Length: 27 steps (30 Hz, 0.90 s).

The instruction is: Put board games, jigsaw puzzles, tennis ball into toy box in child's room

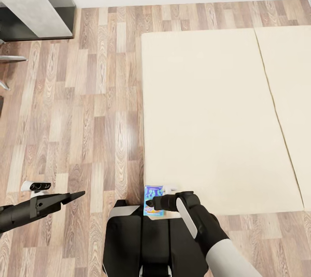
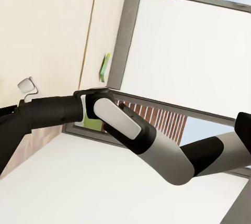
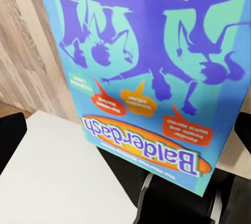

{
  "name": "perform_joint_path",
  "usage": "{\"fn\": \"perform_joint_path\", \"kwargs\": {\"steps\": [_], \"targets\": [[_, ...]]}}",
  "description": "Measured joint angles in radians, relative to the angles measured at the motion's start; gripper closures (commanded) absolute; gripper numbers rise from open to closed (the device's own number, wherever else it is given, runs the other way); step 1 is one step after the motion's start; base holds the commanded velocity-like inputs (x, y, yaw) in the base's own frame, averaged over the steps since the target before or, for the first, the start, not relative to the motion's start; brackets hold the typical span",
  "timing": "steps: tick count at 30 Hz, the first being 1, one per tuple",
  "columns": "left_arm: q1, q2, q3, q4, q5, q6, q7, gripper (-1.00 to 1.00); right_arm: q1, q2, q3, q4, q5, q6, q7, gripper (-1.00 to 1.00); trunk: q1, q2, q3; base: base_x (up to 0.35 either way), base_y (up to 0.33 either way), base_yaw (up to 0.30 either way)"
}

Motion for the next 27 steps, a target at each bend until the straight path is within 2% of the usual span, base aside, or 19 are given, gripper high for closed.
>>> {"fn": "perform_joint_path", "kwargs": {"steps": [27], "targets": [[0.000, 0.000, 0.000, 0.000, 0.000, 0.000, 0.000, -1.00, 0.000, 0.000, -0.006, -0.029, -0.004, 0.017, -0.025, -1.00, 0.000, 0.000, 0.044, 0.000, 0.000, 0.000]]}}
